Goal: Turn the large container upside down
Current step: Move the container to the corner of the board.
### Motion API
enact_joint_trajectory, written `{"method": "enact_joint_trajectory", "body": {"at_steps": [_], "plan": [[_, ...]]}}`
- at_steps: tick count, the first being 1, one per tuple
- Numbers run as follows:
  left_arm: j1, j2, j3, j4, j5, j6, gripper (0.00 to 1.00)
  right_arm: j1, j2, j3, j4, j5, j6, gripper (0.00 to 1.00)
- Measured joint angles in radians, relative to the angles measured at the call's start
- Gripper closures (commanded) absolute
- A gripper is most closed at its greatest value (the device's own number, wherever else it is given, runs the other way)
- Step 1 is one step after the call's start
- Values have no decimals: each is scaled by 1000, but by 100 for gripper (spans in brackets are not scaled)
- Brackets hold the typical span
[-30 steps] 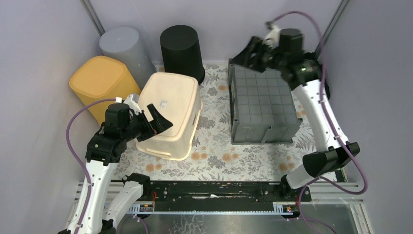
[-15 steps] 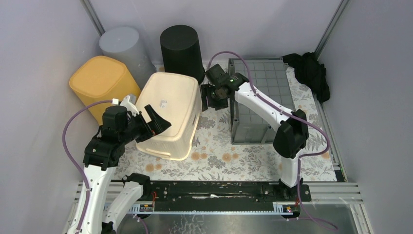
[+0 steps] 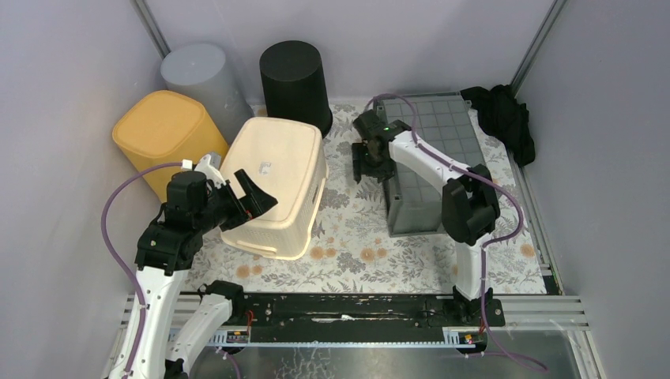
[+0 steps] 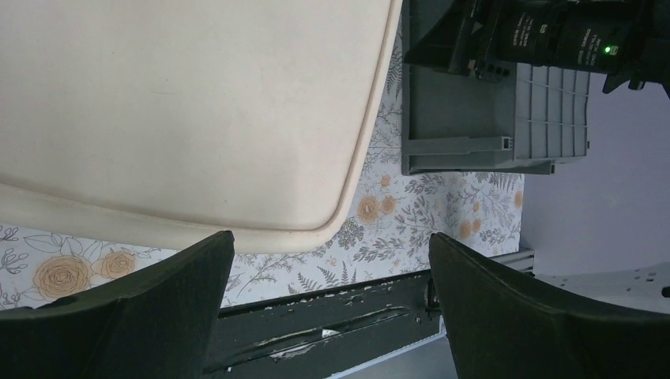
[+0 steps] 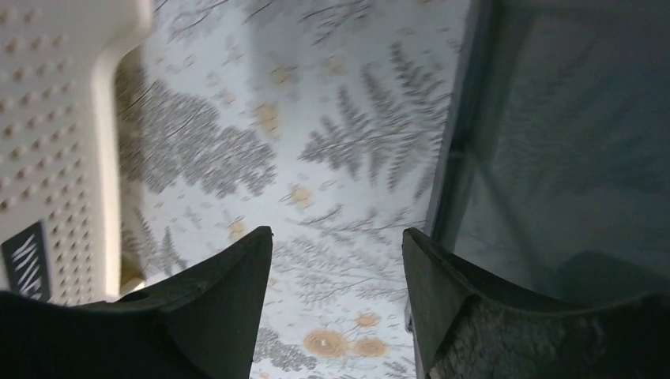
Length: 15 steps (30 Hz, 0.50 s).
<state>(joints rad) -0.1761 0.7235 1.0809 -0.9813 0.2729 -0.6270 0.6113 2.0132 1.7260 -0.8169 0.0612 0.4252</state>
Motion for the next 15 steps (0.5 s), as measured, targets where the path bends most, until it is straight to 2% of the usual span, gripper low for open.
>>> {"method": "enact_joint_trajectory", "body": {"at_steps": [9, 15], "plan": [[0, 0, 0, 0, 0, 0, 0, -205, -12, -82, 56, -8, -41, 31], [0, 5, 3, 0, 0, 0, 0, -300, -16, -90, 70, -29, -49, 31]]}}
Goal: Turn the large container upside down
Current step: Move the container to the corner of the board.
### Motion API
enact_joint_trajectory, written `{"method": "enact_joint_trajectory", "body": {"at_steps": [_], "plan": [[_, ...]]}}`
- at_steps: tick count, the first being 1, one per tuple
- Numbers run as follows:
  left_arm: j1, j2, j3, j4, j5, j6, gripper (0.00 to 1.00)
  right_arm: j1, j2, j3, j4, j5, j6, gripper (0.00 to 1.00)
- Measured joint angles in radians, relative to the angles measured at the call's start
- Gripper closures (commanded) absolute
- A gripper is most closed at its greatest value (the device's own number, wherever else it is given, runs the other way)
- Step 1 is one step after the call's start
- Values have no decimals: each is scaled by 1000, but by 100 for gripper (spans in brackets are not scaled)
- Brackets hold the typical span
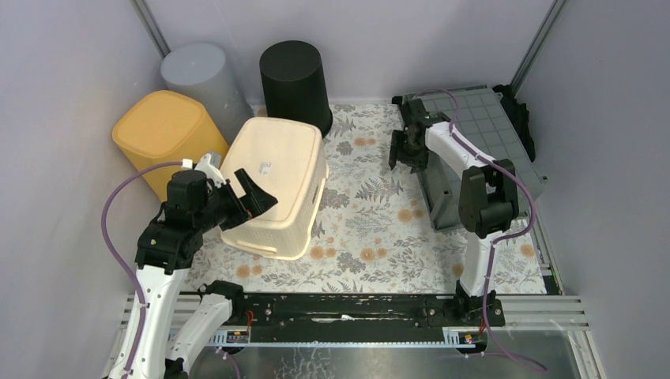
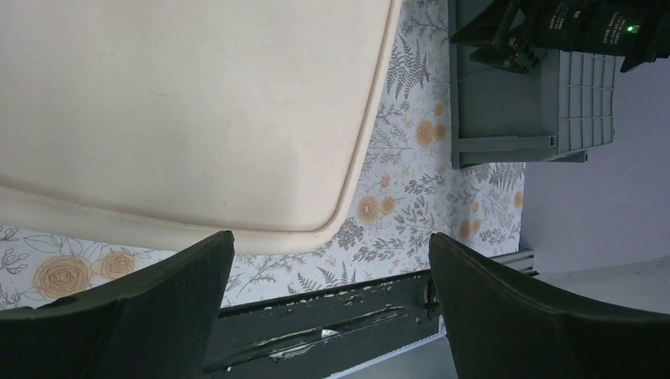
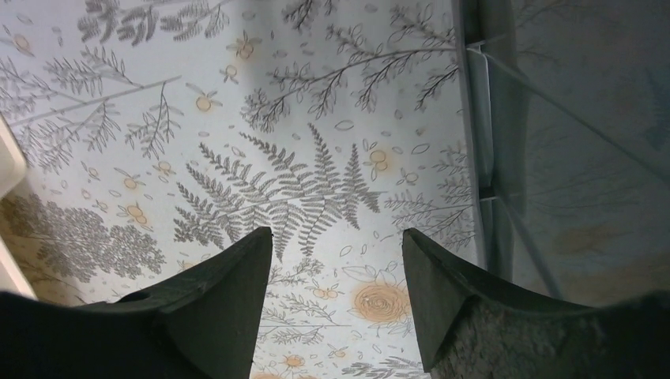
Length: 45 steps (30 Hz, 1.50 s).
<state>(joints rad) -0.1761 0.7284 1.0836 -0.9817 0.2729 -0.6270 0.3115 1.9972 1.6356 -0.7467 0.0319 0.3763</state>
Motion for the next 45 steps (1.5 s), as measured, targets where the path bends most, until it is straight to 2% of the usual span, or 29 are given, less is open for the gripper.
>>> {"method": "enact_joint_trajectory", "body": {"at_steps": [12, 28, 32, 36, 40, 45], "plan": [[0, 9, 35, -10, -11, 0, 0, -140, 68, 149, 23, -60, -6, 31], [0, 58, 77, -22, -35, 4, 0, -268, 51, 210, 45, -169, -30, 30], [0, 83, 112, -24, -66, 15, 0, -240, -34, 179, 39, -176, -38, 30], [0, 117, 136, -32, -148, 28, 0, -108, -173, 135, 47, -176, -43, 30], [0, 160, 145, -55, -293, 31, 0, 73, -341, 29, 74, -197, -29, 31], [1, 187, 142, -81, -508, 29, 0, 161, -474, -111, 99, -218, 6, 31]]}}
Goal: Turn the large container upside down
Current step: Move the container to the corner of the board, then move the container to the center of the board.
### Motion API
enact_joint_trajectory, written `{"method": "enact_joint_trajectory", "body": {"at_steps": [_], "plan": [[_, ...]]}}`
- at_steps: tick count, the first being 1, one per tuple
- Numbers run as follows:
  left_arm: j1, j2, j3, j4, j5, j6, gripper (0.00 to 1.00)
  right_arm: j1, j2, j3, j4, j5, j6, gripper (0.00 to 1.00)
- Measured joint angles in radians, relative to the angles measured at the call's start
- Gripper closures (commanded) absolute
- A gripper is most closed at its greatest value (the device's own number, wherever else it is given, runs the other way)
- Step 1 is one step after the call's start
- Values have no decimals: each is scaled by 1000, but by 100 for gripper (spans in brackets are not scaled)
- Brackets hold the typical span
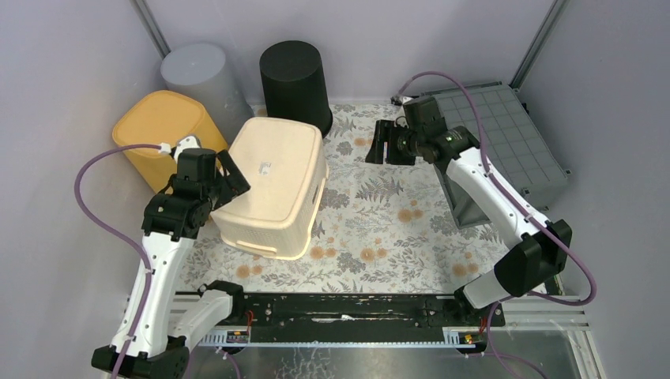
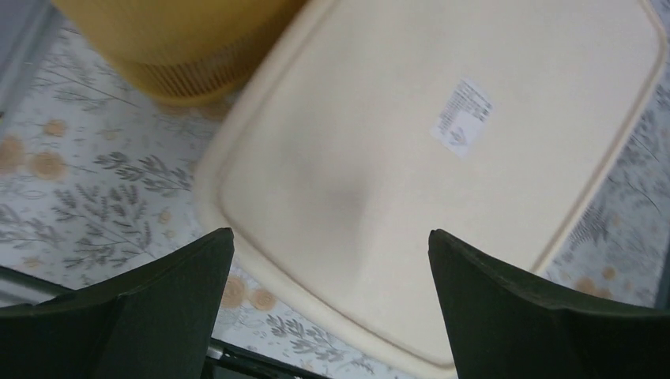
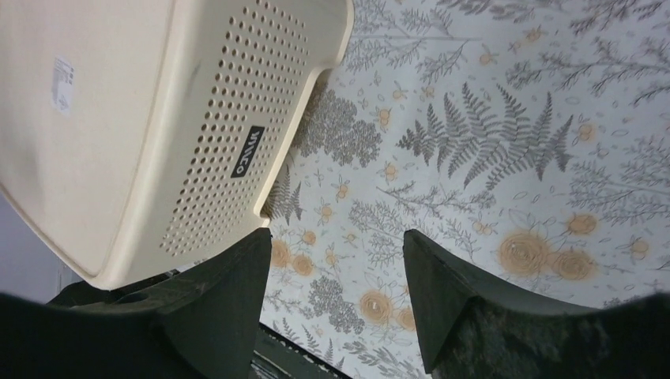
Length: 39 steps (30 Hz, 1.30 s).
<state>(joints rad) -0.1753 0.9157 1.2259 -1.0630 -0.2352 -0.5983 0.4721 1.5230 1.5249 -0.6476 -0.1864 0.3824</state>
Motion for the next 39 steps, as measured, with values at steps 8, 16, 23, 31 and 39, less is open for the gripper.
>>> {"method": "enact_joint_trajectory", "body": {"at_steps": [8, 16, 23, 31, 39], "plan": [[71, -4, -81, 32, -157, 10, 0, 68, -15, -85, 12, -20, 38, 31], [225, -2, -216, 129, -102, 37, 0, 106, -25, -131, 27, -43, 41, 31], [255, 0, -295, 303, 66, 37, 3, 106, -83, -180, 28, -44, 42, 31], [205, 95, -314, 465, 238, 9, 3, 112, -132, -180, 23, -45, 46, 31], [-68, 320, -224, 627, 231, -57, 3, 116, -198, -180, -30, -44, 53, 31]]}}
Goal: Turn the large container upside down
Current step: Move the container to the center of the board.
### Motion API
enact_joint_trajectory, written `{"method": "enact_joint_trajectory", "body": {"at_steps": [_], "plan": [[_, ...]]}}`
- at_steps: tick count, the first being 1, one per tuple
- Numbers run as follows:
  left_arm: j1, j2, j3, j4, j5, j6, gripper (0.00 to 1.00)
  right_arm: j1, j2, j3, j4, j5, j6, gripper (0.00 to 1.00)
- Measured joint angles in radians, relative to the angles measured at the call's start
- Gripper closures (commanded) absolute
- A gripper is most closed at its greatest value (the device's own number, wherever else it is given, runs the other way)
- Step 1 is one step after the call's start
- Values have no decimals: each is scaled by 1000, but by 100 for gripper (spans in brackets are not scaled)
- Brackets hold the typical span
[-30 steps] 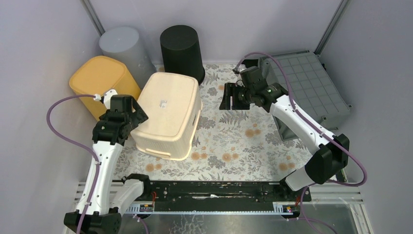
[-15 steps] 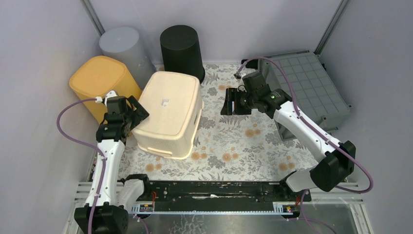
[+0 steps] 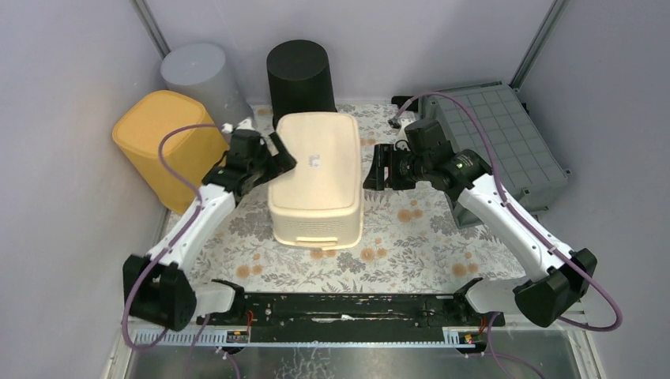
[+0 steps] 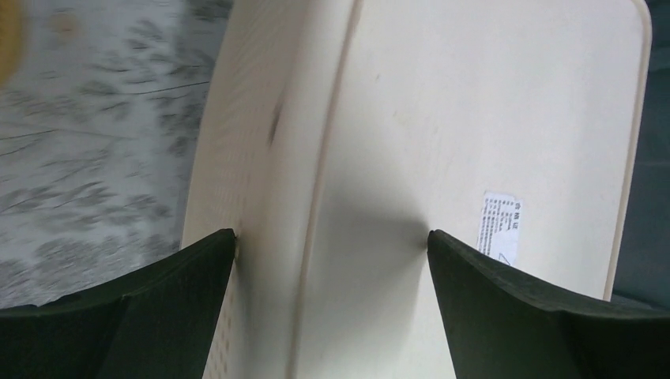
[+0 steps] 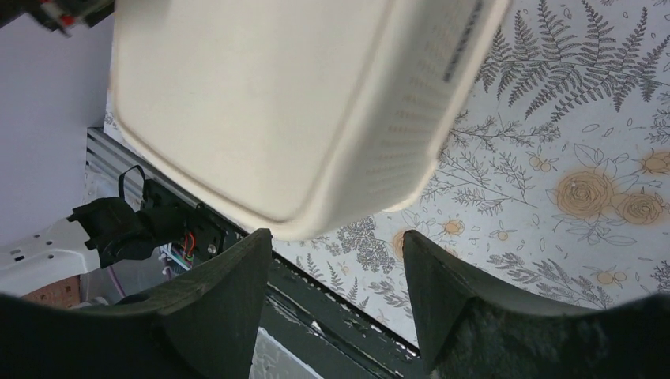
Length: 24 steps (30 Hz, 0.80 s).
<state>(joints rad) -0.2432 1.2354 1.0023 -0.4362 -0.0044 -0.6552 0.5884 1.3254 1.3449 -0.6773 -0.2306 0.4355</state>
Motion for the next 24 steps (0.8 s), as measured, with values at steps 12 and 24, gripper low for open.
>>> {"method": "enact_joint_trajectory", "body": {"at_steps": [12, 24], "plan": [[-190, 455, 369, 139, 9, -24, 2, 5, -132, -13, -73, -26, 21, 32], [-199, 680, 652, 161, 76, 72, 0, 44, -225, -140, -107, -69, 50, 34]]}}
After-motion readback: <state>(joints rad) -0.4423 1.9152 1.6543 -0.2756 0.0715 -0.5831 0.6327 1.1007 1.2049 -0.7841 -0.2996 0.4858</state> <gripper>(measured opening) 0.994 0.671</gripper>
